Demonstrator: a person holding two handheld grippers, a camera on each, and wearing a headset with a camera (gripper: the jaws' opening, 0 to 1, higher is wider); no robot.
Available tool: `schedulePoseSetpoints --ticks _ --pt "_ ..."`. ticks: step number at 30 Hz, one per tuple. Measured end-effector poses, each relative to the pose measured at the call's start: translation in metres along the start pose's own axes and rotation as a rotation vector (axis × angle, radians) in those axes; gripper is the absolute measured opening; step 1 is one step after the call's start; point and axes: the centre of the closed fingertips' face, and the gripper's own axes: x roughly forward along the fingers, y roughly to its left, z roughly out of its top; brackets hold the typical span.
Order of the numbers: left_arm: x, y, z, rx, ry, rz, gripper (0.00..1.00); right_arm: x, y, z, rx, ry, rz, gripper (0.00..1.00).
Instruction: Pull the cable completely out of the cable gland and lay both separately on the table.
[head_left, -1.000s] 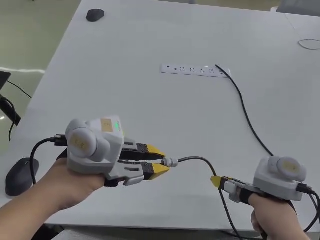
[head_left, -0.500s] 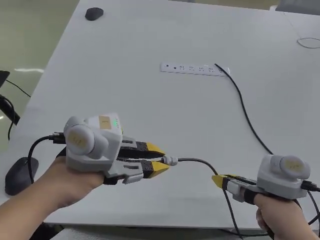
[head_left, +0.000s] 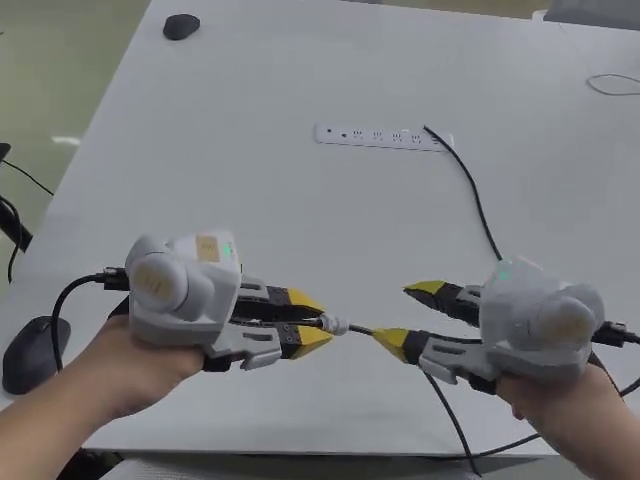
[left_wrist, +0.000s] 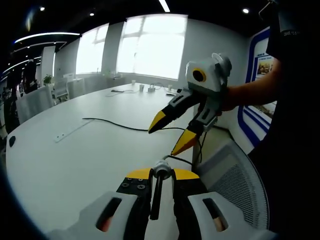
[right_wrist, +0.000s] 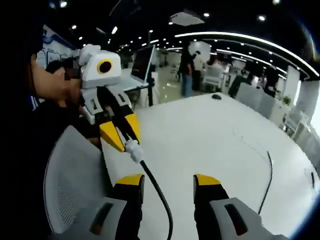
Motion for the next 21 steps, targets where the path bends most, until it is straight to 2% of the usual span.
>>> schedulePoseSetpoints --ticks 2,5,9,11,13,16,21 --pt "0.0 0.0 0.0 -0.001 0.0 -0.001 0.15 0.006 0.008 -0.002 -0.056 0.044 0.012 0.35" --pt "0.0 0.0 0.0 -0.003 0.002 -0.001 0.15 0.012 0.014 -0.006 -0.116 0.073 0.018 0.28" --pt "-0.001 0.0 -0.001 -0.005 0.007 -0.004 0.15 0.02 0.018 -0.008 -0.067 0.064 0.036 0.26" --pt "-0.001 0.0 -0.001 -0.006 0.007 -0.004 0.15 0.023 0.021 -0.009 -0.079 0.065 0.045 0.2" --pt "0.0 0.0 -0.001 -0.006 0.008 -0.005 0.15 0.026 0.022 -0.01 -0.096 0.072 0.04 0.17" --pt "0.001 -0.001 -0.001 -0.005 0.009 -0.009 0.15 0.028 0.025 -0.007 -0.101 0.064 0.058 0.15" --pt "0.003 -0.003 0.0 -0.002 0.009 -0.016 0.15 0.029 0.03 -0.007 -0.118 0.072 0.078 0.05"
